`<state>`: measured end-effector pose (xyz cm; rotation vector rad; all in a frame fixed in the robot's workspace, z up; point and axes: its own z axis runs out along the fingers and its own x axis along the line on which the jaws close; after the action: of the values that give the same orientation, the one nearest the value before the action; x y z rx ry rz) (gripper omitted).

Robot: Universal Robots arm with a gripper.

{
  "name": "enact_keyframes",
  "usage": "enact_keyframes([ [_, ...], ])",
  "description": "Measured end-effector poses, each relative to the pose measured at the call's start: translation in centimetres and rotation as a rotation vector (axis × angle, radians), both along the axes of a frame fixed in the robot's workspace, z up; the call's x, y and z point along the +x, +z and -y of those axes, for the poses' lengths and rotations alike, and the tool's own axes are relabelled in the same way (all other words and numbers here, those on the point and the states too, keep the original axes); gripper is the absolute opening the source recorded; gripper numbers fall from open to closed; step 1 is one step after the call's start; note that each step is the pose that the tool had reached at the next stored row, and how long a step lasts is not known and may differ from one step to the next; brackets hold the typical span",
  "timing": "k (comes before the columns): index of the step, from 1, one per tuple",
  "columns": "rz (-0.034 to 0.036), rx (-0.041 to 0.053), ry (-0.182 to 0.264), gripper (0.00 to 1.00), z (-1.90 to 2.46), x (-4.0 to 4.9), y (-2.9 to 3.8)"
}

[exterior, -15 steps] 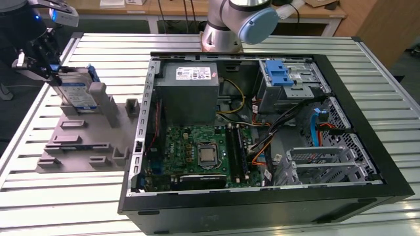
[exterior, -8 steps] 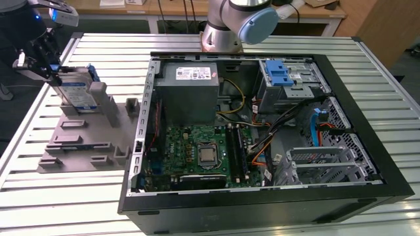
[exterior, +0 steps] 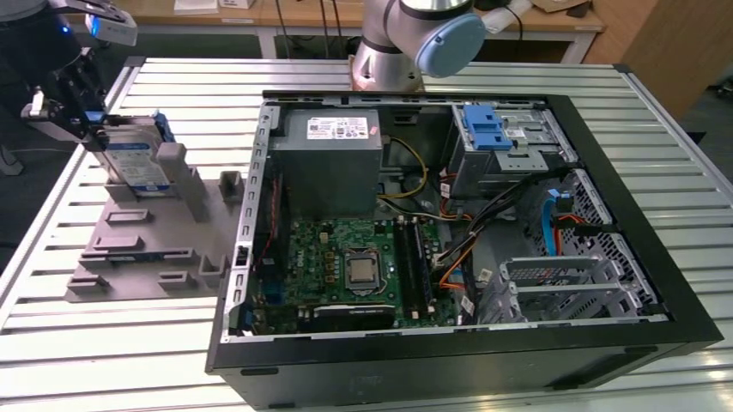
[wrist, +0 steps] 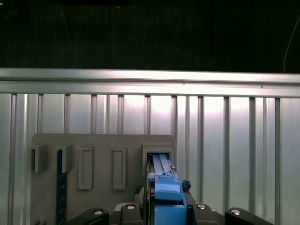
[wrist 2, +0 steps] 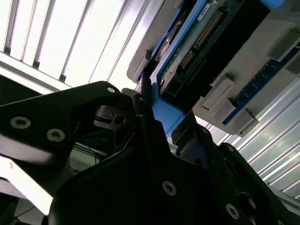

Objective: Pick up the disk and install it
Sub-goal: 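Pick up the disk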

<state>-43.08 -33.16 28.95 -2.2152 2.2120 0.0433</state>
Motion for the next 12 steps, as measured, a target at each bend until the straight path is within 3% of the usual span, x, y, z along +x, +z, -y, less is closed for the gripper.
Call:
enact_keyframes([
  [2,0.0000,0.0000,0.002,0.43,0.00,0.00,0.00],
  [3,0.0000,0.0000,0.004,0.36,0.00,0.00,0.00],
  [8,0.0000,0.0000,0.007,0.36,0.00,0.00,0.05],
  [12,0.0001,0.0001,0.008,0.36,0.00,0.00,0.61],
])
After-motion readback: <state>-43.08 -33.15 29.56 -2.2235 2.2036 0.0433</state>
